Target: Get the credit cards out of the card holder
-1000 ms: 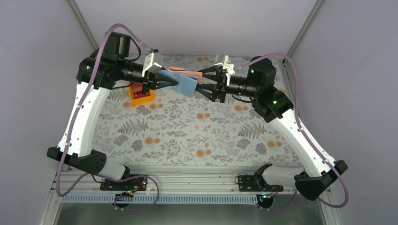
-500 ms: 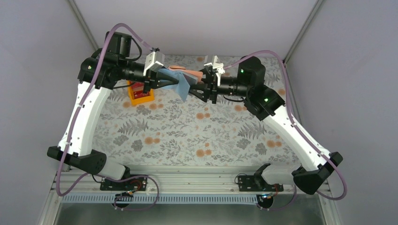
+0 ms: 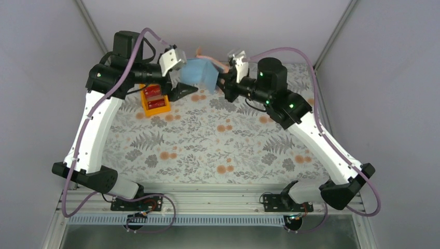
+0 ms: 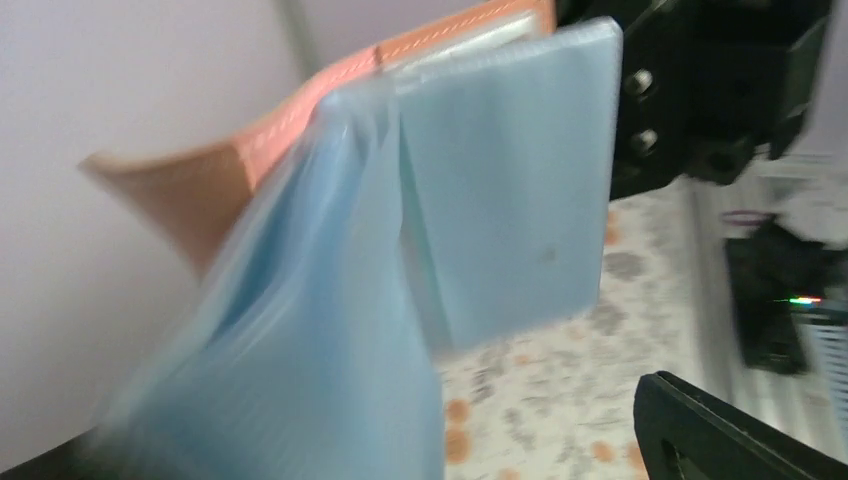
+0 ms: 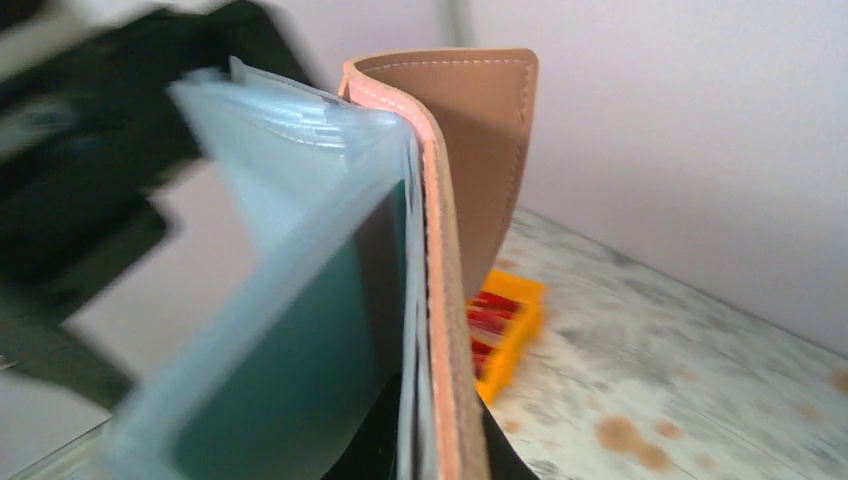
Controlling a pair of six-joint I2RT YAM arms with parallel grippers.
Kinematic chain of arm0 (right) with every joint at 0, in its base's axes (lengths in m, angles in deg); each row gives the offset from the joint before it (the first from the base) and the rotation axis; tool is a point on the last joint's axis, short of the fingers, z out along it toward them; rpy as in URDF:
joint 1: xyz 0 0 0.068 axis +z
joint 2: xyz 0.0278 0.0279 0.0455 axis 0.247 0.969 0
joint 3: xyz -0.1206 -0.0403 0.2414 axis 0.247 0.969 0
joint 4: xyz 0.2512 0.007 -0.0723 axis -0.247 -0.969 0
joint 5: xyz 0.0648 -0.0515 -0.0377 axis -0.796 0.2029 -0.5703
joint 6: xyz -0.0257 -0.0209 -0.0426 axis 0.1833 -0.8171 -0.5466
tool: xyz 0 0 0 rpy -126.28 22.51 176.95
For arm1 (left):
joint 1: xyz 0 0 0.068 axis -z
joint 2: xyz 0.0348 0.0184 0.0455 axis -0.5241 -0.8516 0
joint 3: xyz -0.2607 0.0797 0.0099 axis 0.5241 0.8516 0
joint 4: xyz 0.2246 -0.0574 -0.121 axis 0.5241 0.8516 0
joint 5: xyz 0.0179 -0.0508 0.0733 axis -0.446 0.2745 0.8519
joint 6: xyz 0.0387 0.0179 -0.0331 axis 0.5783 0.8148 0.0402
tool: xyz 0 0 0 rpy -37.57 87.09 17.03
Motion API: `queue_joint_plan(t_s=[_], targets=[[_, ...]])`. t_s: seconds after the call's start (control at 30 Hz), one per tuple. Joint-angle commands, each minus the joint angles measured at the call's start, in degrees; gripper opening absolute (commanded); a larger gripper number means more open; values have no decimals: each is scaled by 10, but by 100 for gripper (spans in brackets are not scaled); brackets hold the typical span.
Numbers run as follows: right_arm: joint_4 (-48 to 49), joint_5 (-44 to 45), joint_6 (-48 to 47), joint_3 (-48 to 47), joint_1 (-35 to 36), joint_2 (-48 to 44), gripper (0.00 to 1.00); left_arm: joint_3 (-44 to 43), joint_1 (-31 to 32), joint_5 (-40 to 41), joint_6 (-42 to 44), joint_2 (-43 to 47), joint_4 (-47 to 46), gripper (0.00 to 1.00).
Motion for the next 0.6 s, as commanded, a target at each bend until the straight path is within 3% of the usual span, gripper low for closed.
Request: queue_joint_plan(t_s=[0.0, 0.07, 0.17, 0.3, 0.47, 0.57], targets=[[-140, 305, 90, -70, 3, 50, 4, -18, -1, 229, -46, 8, -64, 100], [-198, 389, 112, -103, 3, 88, 4, -9, -1, 255, -44, 11, -68, 100], [-236, 407, 128, -133, 4, 124, 4, 9, -1, 235, -43, 16, -67, 100], [-223, 359, 143, -143, 6, 141, 4, 41, -2, 150, -47, 15, -63, 100], [-184, 264, 148, -139, 14, 146, 4, 81, 1, -29, -77, -3, -67, 92], [-173, 232, 154, -141, 15, 148, 4, 89, 4, 12, -107, -18, -87, 95]])
